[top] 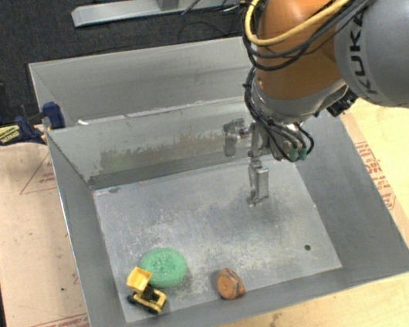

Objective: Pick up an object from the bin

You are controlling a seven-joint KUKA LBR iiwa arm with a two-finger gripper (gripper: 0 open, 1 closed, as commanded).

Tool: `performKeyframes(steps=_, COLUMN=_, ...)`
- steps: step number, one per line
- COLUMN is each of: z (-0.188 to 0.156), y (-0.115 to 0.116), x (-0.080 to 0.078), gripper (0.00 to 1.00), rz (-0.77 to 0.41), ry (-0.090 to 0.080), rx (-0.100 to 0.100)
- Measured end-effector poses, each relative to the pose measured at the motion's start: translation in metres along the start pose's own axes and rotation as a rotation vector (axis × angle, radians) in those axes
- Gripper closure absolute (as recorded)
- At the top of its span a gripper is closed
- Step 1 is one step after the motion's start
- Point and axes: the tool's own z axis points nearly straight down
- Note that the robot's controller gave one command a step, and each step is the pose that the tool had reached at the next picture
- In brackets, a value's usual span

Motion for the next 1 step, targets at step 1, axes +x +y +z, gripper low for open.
performKeyframes(steps=1, z=-0.0050, y=-0.0002, x=-0.0009, gripper=0.00, rz=0.001, ry=-0.007, rx=0.000)
